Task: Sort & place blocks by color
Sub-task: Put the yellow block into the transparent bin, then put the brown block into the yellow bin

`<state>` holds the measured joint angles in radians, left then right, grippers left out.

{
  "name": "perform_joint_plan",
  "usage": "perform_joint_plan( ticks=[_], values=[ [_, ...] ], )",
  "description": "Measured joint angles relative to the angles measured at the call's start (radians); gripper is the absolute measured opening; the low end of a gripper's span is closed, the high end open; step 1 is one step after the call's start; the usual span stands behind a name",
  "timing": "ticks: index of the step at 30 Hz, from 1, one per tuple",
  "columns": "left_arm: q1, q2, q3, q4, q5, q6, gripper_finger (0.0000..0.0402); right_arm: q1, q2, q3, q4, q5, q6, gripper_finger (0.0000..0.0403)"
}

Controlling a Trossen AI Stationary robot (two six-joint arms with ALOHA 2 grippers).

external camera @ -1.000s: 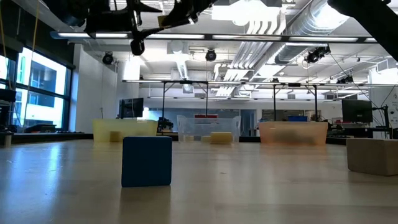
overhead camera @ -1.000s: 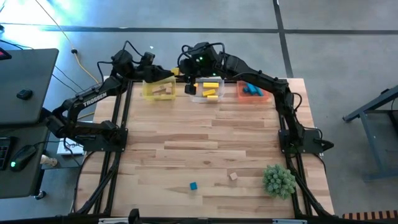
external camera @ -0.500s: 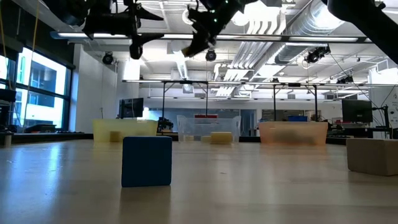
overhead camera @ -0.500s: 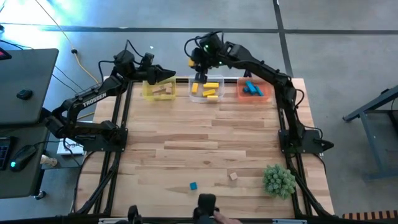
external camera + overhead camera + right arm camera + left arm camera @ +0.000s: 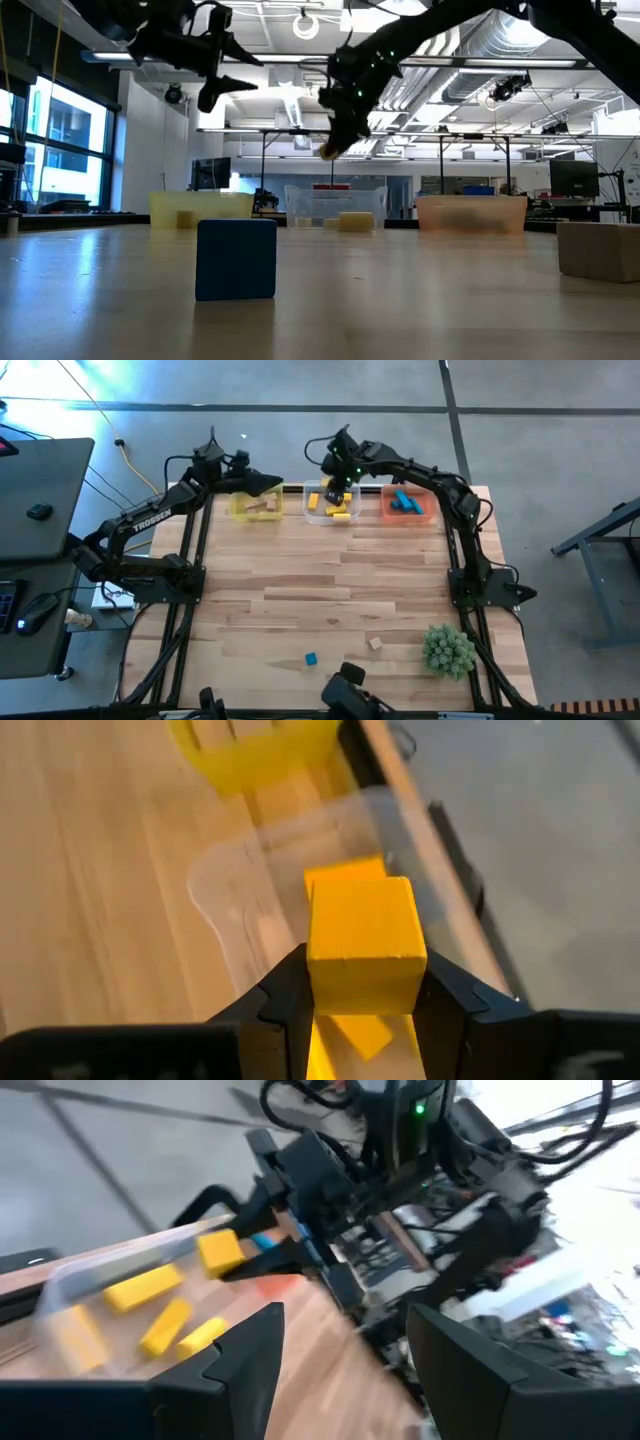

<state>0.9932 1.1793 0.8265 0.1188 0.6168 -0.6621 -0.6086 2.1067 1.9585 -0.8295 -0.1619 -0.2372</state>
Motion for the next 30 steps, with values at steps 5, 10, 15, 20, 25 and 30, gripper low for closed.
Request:
perform_joint_plan(
  ticks=[5, 10, 15, 20, 25, 30],
  values=[
    [-0.021, 0.0, 0.0, -0.099, -0.084, 0.064, 0.0202, -0.001, 0.0, -0.137, 0.081, 0.0, 0.053, 0.0107],
    [-0.04, 0.001, 0.0, -0.139, -0.131, 0.119, 0.0202, 0.0, 0.0, -0.236, 0.151, -0.003, 0.127, 0.0107],
    [-0.06, 0.001, 0.0, -0.153, -0.134, 0.161, 0.0202, 0.003, 0.0, -0.286, 0.17, 0.035, 0.207, 0.0107],
    [-0.088, 0.001, 0.0, -0.165, -0.135, 0.212, 0.0202, 0.015, 0.0, -0.297, 0.17, 0.144, 0.279, 0.0137],
    [-0.111, 0.001, 0.0, -0.215, -0.133, 0.273, 0.0202, 0.029, 0.0, -0.298, 0.17, 0.153, 0.334, 0.019],
    [-0.118, 0.001, 0.0, -0.293, -0.131, 0.342, 0.0202, 0.048, 0.0, -0.278, 0.134, 0.162, 0.407, 0.0225]
  ],
)
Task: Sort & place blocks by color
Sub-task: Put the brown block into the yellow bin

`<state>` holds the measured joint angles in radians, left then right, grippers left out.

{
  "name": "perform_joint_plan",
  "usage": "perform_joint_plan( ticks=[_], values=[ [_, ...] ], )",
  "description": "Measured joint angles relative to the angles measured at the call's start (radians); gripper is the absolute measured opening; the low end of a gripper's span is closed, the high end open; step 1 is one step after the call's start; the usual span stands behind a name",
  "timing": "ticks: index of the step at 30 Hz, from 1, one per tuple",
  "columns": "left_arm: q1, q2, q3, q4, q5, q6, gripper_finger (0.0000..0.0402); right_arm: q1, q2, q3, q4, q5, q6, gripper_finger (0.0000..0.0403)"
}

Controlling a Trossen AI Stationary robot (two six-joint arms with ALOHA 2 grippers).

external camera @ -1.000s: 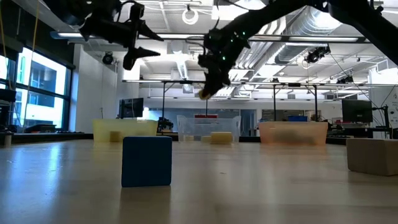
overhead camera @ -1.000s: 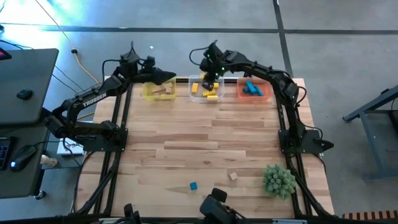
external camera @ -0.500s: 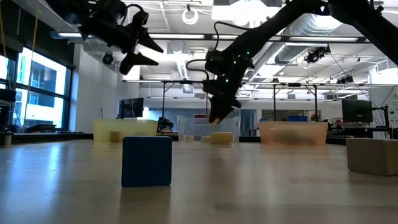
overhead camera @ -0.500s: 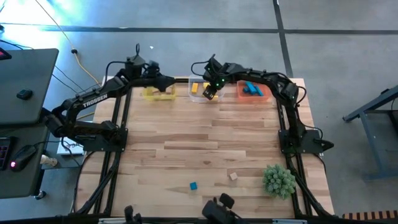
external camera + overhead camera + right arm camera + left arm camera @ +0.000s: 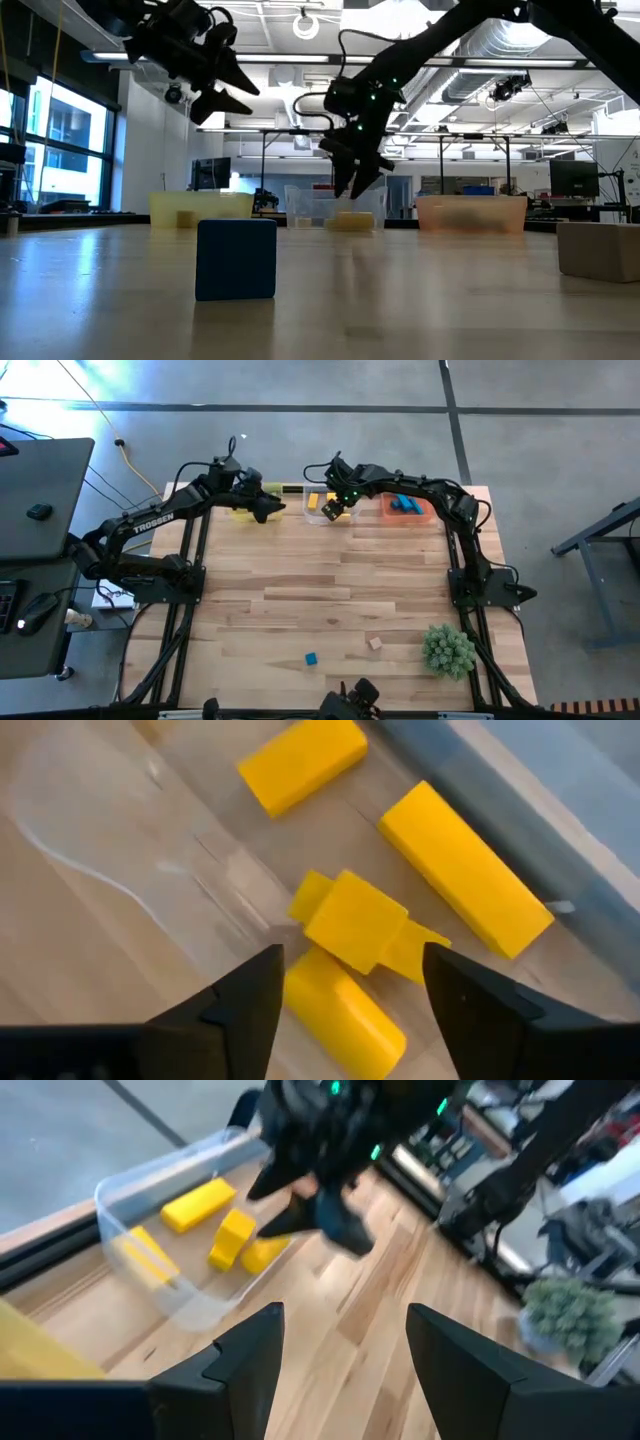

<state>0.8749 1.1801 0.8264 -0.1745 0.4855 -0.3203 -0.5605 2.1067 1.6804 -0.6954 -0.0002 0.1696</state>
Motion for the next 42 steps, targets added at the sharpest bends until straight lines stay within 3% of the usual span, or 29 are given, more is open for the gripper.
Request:
perform_joint_plan(
  ticks=[7, 15, 30, 36, 42],
  values=[
    [0.0, 0.0, 0.0, -0.11, 0.0, 0.12, 0.0202, 0.038, 0.0, 0.146, -0.155, 0.009, 0.102, 0.023],
    [0.0, 0.0, 0.0, -0.154, 0.001, 0.194, 0.0202, 0.16, -0.001, 0.289, -0.333, 0.009, 0.147, 0.0231],
    [-0.015, 0.0, 0.0, -0.159, 0.002, 0.227, 0.0202, 0.45, -0.001, 0.28, -0.589, 0.103, 0.252, 0.0231],
    [-0.066, 0.0, 0.0, -0.16, 0.002, 0.175, 0.0202, 0.521, -0.001, 0.281, -0.696, 0.106, 0.231, 0.0231],
    [-0.118, 0.0, 0.0, -0.159, -0.009, 0.132, 0.0202, 0.579, -0.001, 0.28, -0.833, 0.187, 0.178, 0.0231]
  ],
)
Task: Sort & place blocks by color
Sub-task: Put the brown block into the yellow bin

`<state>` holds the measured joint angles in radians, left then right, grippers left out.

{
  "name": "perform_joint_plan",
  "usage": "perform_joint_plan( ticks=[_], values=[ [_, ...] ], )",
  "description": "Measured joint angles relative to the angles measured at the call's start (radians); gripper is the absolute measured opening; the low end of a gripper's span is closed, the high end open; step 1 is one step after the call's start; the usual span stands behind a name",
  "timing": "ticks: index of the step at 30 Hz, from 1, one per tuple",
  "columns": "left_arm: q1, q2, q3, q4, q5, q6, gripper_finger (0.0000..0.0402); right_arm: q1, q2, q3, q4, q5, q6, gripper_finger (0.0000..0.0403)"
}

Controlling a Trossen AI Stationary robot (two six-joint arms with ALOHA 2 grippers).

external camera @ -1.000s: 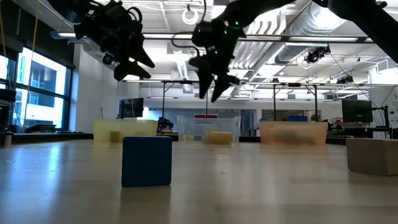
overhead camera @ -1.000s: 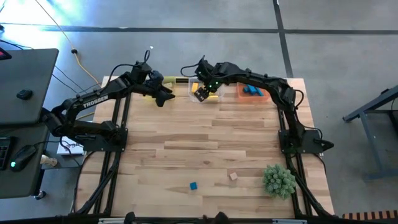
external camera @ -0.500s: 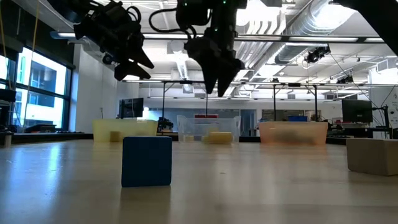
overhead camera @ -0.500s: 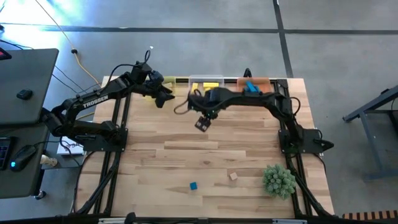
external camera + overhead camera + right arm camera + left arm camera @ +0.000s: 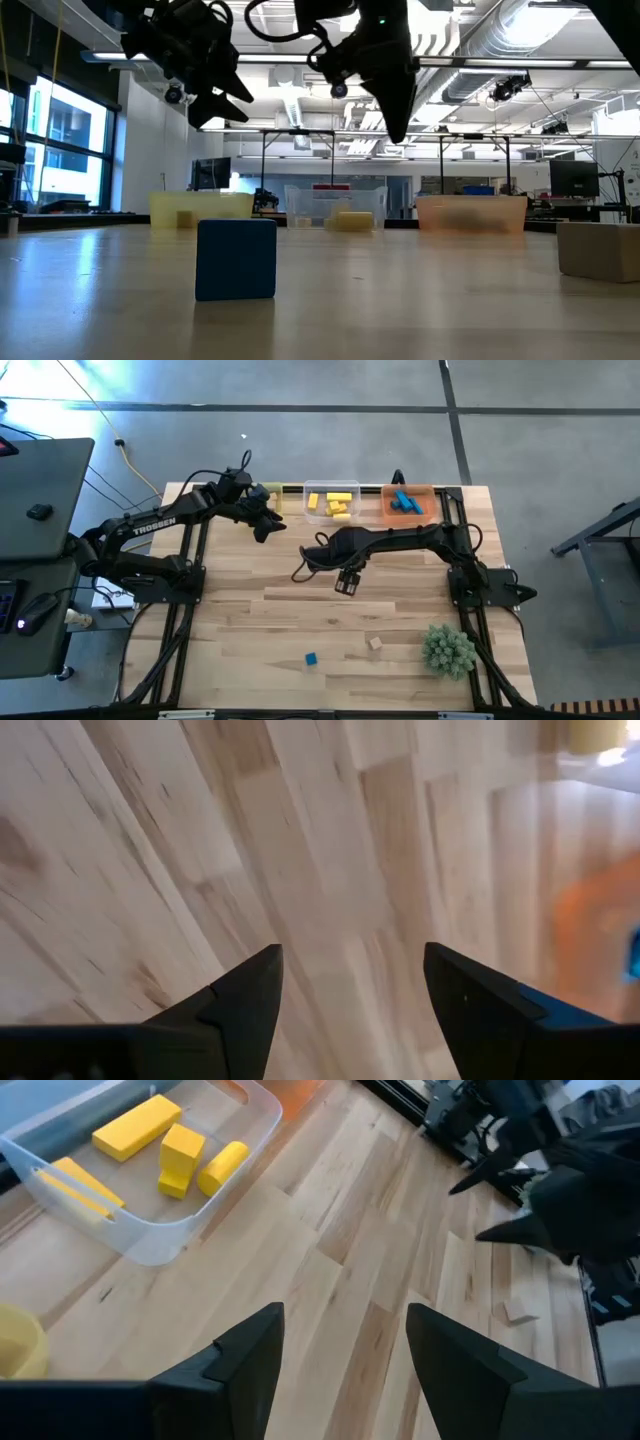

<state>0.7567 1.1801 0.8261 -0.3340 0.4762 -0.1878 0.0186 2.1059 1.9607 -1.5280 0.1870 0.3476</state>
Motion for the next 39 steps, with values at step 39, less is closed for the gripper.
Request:
perform_joint_plan(
  ticks=[39],
  values=[
    [-0.58, 0.0, 0.0, -0.063, -0.436, -0.44, 0.0202, 0.427, -0.335, -0.563, 0.245, -0.068, 0.813, 0.0231]
  ],
)
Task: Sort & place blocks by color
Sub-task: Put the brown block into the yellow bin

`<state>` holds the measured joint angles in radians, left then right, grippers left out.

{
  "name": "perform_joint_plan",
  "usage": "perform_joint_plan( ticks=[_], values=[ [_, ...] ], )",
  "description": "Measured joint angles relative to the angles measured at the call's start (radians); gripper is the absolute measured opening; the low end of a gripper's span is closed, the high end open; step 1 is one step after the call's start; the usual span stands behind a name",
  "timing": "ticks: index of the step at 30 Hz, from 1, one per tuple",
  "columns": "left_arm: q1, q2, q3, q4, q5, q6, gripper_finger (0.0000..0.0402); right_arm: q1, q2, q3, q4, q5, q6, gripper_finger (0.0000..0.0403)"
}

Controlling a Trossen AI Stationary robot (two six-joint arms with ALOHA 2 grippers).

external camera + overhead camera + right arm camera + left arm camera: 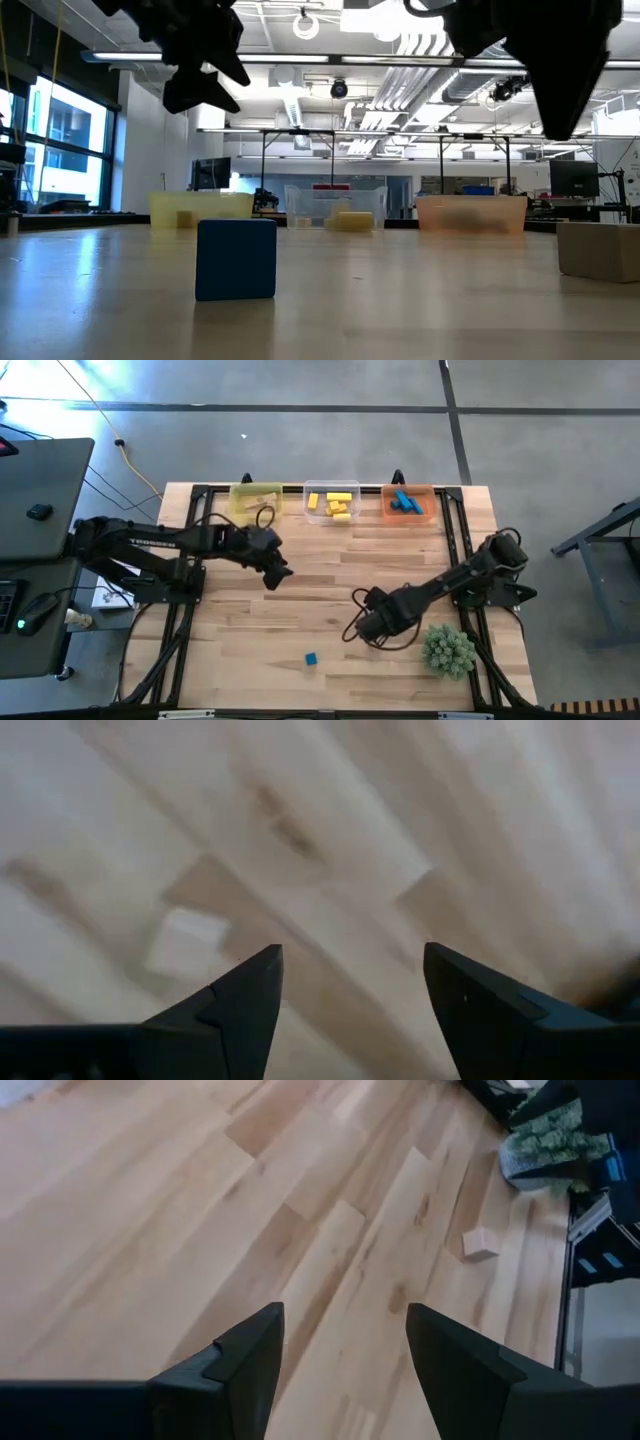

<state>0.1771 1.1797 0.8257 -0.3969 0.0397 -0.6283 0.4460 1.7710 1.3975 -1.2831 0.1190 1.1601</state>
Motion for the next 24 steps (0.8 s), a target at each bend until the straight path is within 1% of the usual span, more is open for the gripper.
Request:
perform_joint_plan(
  ticks=[4, 9, 20, 24],
  values=[
    [-0.075, 0.0, 0.0, 0.0, -0.049, -0.057, 0.0202, 0.033, 0.0, 0.0, 0.078, -0.041, 0.092, 0.0231],
    [-0.155, 0.0, 0.0, 0.0, -0.094, -0.127, 0.0202, 0.071, 0.0, 0.0, 0.166, -0.017, 0.173, 0.0231],
    [-0.278, 0.0, 0.0, 0.002, -0.176, -0.225, 0.0202, 0.131, 0.011, 0.0, 0.176, -0.003, 0.364, 0.0231],
    [-0.306, 0.0, 0.0, 0.004, -0.198, -0.236, 0.0202, 0.15, 0.042, 0.0, 0.207, 0.004, 0.387, 0.0231]
  ],
)
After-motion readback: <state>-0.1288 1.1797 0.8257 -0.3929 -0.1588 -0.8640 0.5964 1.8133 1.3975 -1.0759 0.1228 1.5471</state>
